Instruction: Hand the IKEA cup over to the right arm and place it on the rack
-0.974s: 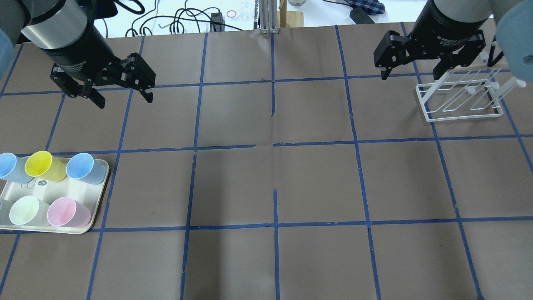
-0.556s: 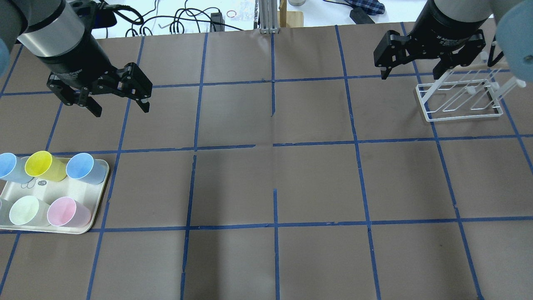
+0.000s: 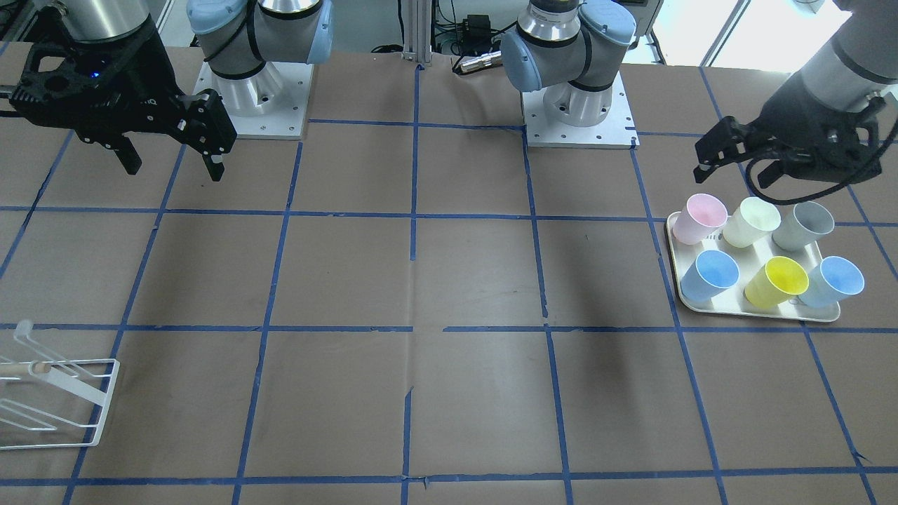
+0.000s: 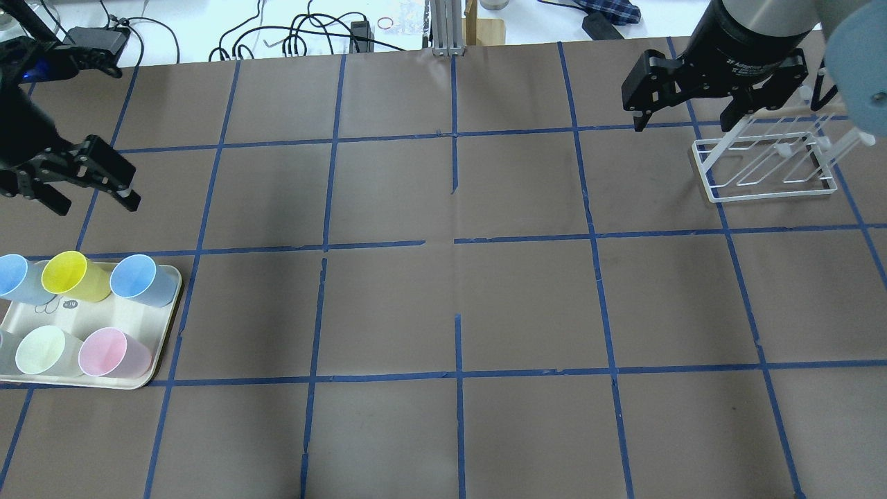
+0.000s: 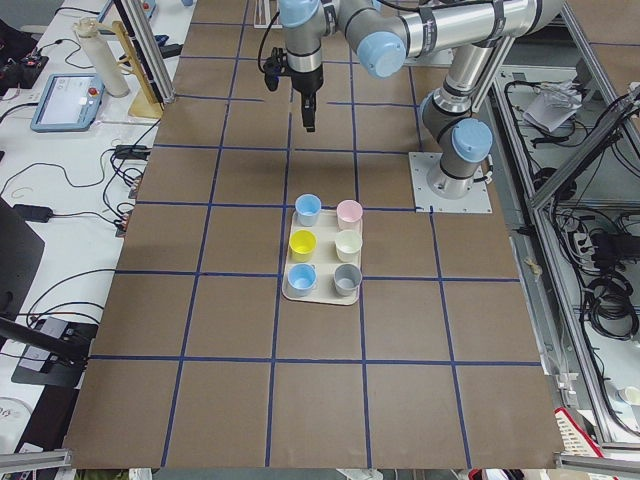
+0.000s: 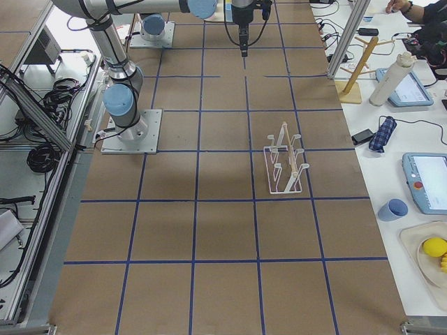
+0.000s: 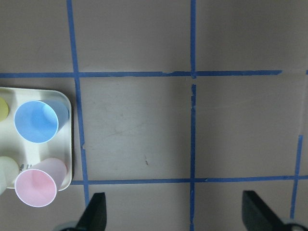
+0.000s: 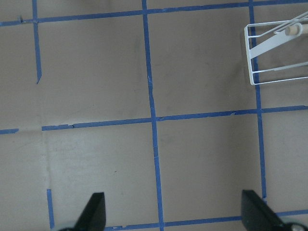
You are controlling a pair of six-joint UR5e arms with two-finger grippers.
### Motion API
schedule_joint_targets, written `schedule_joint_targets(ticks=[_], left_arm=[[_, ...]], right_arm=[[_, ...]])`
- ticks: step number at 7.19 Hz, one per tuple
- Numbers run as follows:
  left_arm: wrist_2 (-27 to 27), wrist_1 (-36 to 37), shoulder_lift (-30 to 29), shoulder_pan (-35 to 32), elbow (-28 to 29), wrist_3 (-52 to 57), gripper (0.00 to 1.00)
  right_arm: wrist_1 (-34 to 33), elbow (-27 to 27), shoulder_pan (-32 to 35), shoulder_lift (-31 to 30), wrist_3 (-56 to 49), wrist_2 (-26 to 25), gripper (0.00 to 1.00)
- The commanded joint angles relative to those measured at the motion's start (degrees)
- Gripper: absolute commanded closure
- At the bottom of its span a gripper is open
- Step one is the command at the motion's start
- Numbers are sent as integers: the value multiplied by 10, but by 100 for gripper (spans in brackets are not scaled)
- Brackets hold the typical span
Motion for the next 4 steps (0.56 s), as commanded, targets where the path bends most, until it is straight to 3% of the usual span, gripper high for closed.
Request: schedule_joint_targets(ticks=[1, 4], left_arm=[[4, 46, -26, 120, -29, 139, 0], [3, 202, -126, 200, -17, 295, 0]], right_arm=[[0, -1, 0, 0, 0, 0, 0], [2, 0, 0, 0, 0, 0, 0]])
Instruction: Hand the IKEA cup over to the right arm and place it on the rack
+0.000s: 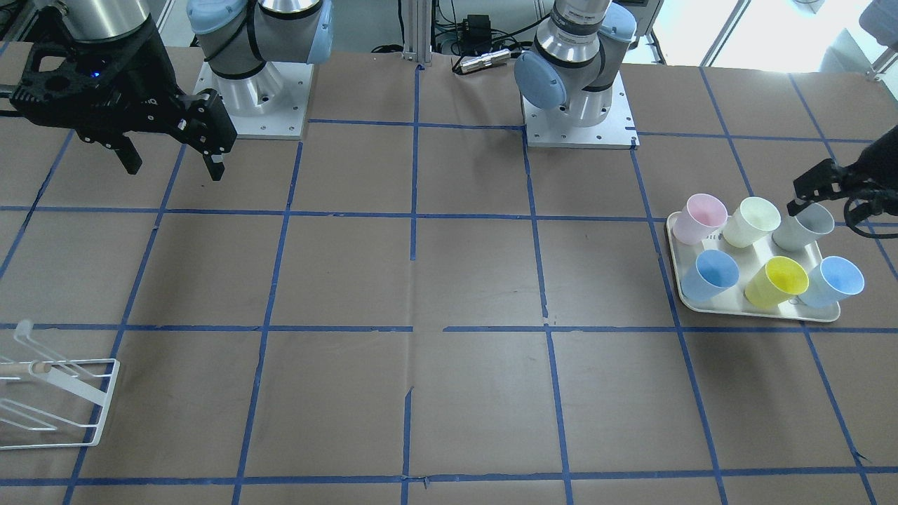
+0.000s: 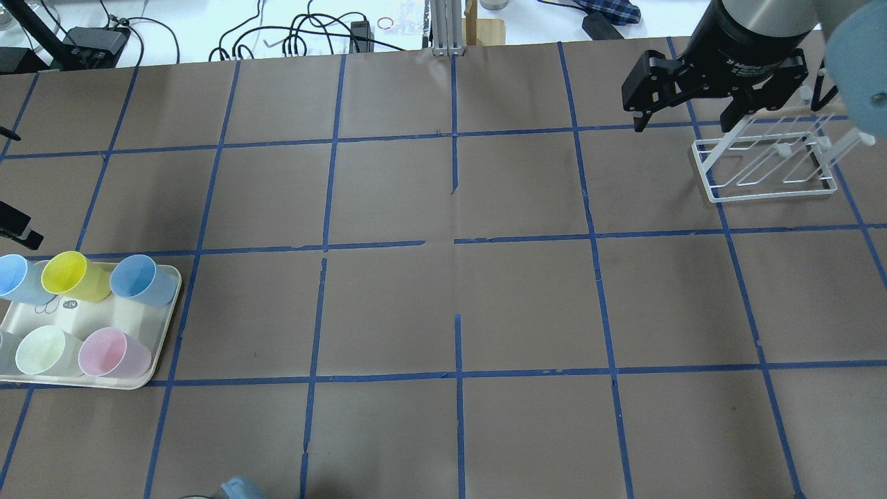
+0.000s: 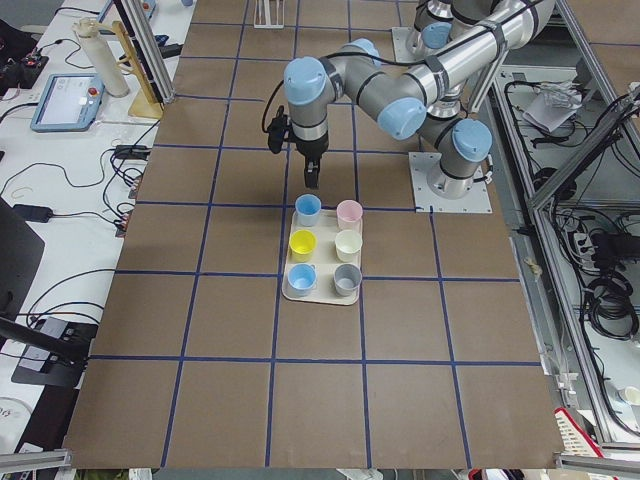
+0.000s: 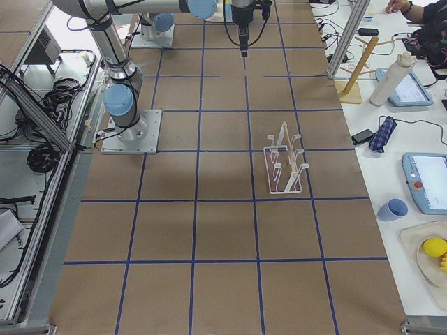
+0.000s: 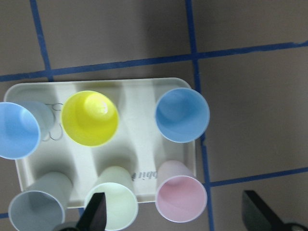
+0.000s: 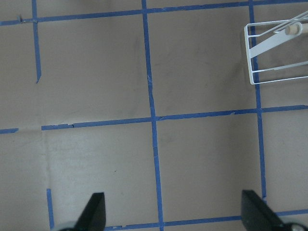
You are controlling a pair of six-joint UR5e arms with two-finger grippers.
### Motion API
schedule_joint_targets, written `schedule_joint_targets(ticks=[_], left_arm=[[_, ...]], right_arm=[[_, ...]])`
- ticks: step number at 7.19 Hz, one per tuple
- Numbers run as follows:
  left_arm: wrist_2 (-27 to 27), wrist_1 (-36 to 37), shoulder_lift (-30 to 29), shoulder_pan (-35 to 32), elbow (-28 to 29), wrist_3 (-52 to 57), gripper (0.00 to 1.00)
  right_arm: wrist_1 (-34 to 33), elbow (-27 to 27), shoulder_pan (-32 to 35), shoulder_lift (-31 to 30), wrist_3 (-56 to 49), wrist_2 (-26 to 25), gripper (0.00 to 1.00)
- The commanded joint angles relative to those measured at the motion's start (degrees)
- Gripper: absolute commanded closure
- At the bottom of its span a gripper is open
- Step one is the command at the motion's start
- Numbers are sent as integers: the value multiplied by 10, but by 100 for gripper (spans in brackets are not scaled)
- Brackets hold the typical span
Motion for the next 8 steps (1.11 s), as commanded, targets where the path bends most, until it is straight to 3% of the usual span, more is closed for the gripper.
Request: schedule_joint_targets(ticks=[1, 2, 4, 8], left_arm=[[-4, 88, -65, 71, 6, 107, 0], [-6, 142, -99, 96, 7, 134, 0], [-6, 185, -144, 118, 22, 144, 0], [2, 183, -199, 106, 38, 51, 0]], right_arm=[[-1, 1, 0, -1, 1, 0, 0], [1, 1, 0, -1, 1, 0, 0], [2, 1, 0, -1, 1, 0, 0], [1, 0, 0, -1, 1, 0, 0]])
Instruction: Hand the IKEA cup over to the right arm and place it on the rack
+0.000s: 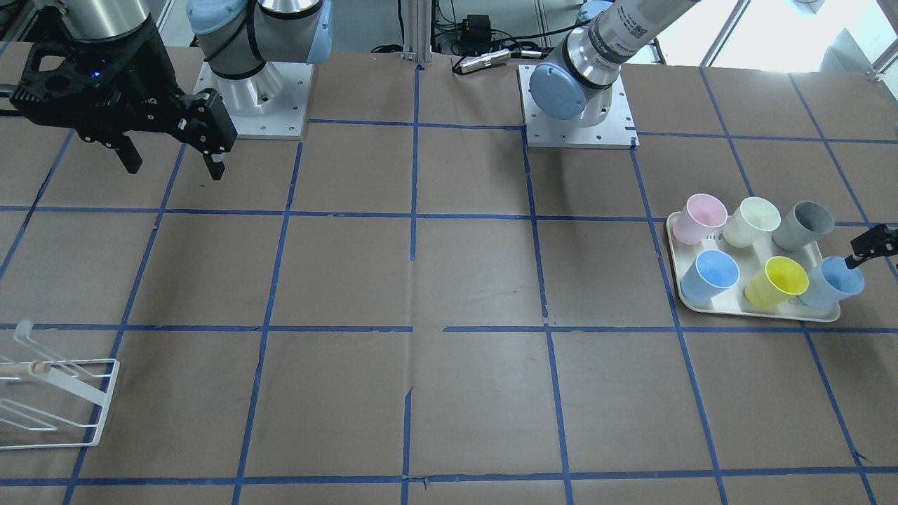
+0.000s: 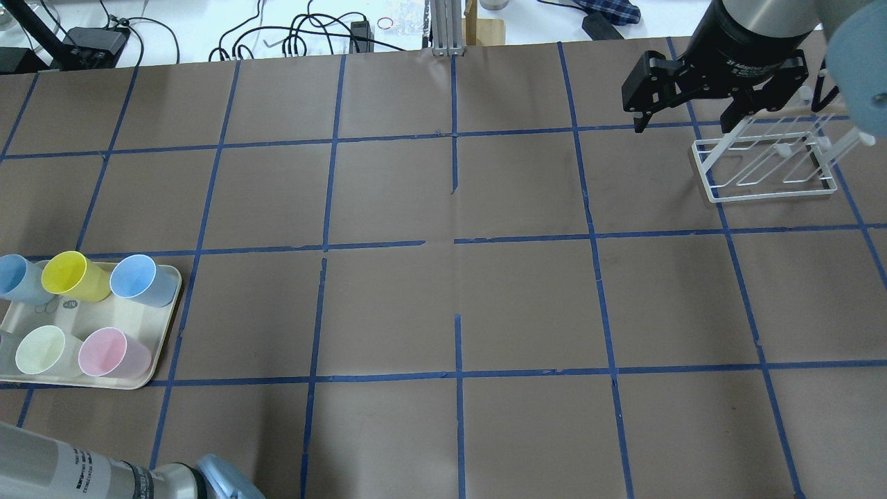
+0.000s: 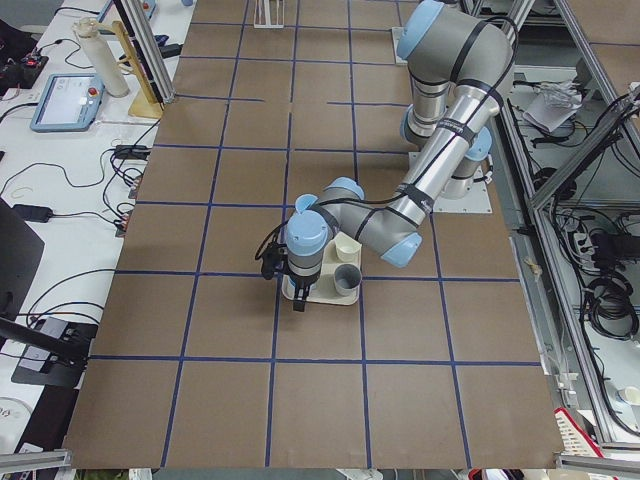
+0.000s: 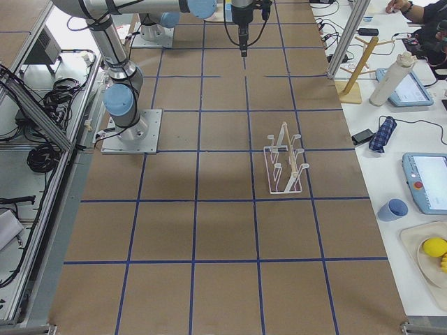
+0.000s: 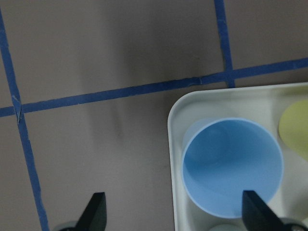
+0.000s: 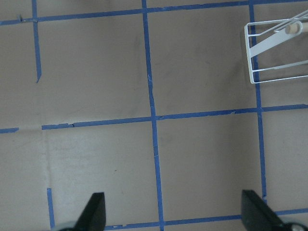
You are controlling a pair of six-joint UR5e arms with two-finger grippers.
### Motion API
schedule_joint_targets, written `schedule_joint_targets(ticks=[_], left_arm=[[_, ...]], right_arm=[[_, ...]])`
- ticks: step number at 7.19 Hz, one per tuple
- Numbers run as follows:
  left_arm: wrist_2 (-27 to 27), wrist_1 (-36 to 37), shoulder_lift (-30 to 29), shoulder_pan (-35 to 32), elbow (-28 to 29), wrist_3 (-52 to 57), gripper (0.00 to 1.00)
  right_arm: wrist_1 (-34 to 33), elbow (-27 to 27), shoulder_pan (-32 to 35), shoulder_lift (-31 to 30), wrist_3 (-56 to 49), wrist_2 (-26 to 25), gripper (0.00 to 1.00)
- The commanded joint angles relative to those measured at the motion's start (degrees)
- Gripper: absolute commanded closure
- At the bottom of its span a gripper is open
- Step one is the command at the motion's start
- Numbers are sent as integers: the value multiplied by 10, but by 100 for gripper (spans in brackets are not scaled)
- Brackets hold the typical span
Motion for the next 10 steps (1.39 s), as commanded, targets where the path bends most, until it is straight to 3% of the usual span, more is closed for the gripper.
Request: schedule_joint_targets(ticks=[1, 2, 3, 5, 6, 7, 8, 10], left_arm=[[9, -1, -13, -7, -1, -18, 0], [8, -1, -16, -8, 3, -19, 3], [7, -1, -20, -8, 5, -22, 23], [0, 0, -24, -11, -1, -22, 31], [4, -1, -22, -11, 1, -21, 59], [4, -4, -22, -11, 1, -17, 75], [4, -7, -18, -11, -1, -17, 100], [4, -23, -12, -11, 5, -8, 100]], right_arm=[[-1, 0, 0, 0, 0, 0, 0], [0, 0, 0, 0, 0, 0, 0], [-1, 0, 0, 0, 0, 0, 0], [-1, 0, 0, 1, 0, 0, 0], [-1, 0, 0, 1, 0, 0, 0], [-2, 1, 0, 0, 0, 0, 0], [-2, 0, 0, 0, 0, 0, 0], [-4, 1, 0, 1, 0, 0, 0]])
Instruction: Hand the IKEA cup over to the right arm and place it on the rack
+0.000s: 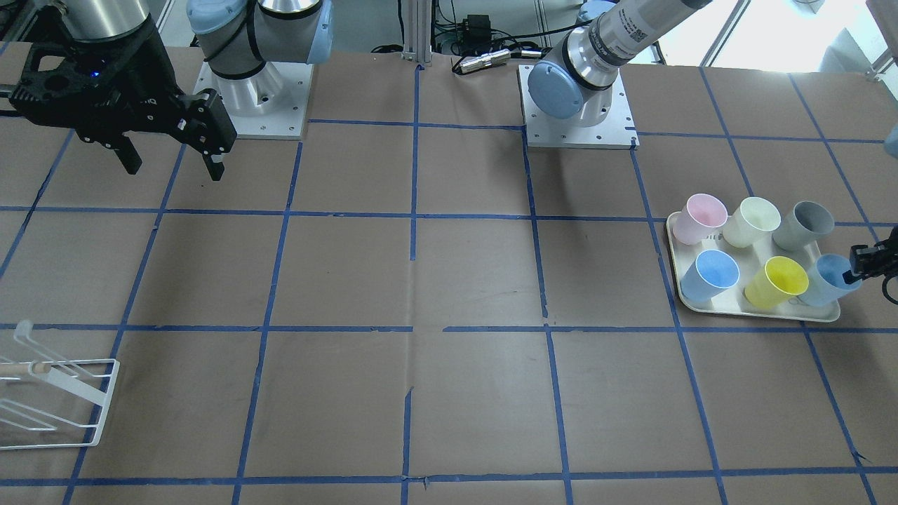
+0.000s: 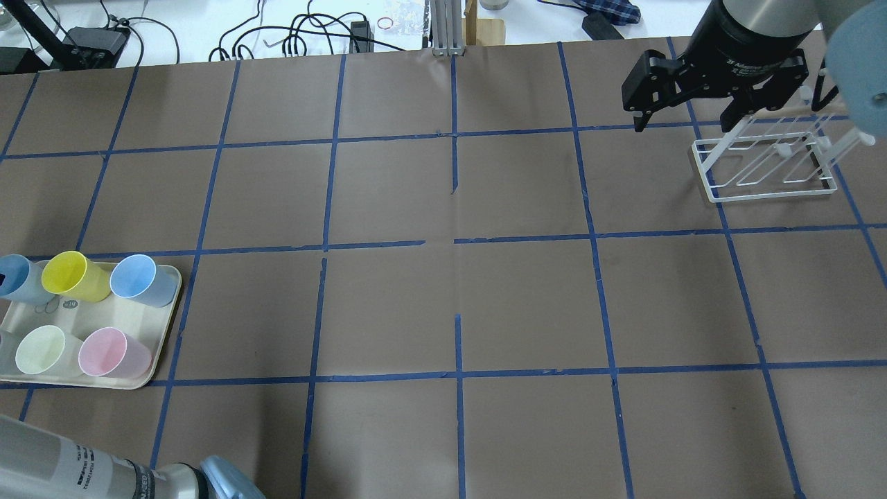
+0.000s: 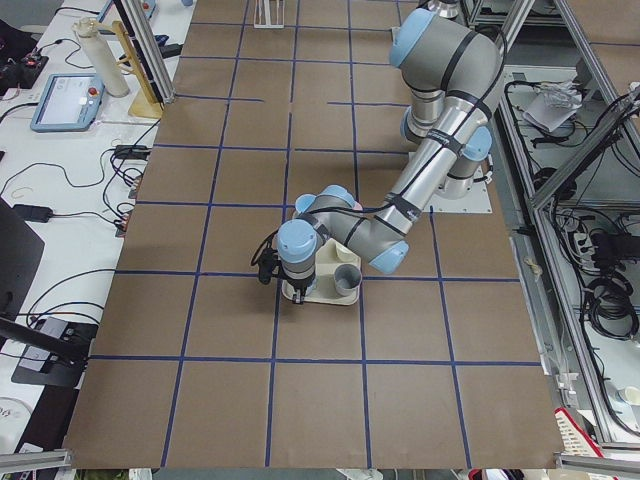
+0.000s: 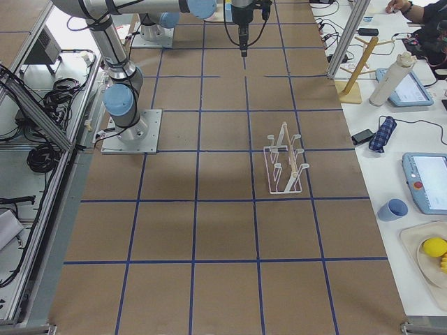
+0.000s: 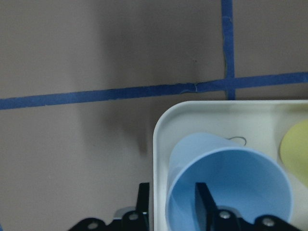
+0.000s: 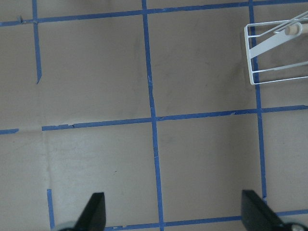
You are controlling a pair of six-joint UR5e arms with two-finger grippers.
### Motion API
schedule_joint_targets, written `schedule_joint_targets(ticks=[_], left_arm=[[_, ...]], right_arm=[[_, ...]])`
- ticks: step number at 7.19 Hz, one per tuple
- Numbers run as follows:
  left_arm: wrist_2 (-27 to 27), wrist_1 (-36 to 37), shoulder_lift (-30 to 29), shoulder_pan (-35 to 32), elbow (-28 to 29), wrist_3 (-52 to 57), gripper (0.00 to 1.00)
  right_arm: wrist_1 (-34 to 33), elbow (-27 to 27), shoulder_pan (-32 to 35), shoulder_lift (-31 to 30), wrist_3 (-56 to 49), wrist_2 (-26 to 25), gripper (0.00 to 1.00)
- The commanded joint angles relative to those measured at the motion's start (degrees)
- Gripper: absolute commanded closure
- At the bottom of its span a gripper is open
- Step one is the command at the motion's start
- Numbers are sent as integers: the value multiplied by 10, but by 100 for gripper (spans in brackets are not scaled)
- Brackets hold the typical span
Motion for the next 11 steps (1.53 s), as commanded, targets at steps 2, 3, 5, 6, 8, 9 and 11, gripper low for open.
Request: schedule_joint_targets(ticks=[2, 3, 5, 6, 8, 9, 11], left_arm=[[2, -58, 44, 0, 12, 46, 100], [2, -87, 62, 0, 33, 51, 100], [16, -204, 91, -53, 118, 48, 100], [19, -306, 110, -88, 151, 27, 100], [1, -439, 177, -188, 151, -112, 100], [-31, -491, 203, -262, 146, -189, 100], [-87, -506, 250, -367, 92, -301, 100]], right_arm=[[0, 1, 0, 0, 0, 0, 0], [0, 1, 0, 0, 0, 0, 0], [-2, 0, 0, 0, 0, 2, 0], [-3, -1, 0, 1, 1, 1, 0], [-1, -6, -5, 1, -1, 0, 0], [0, -8, -6, 0, -1, 1, 0], [19, -15, -15, 1, 0, 32, 0]])
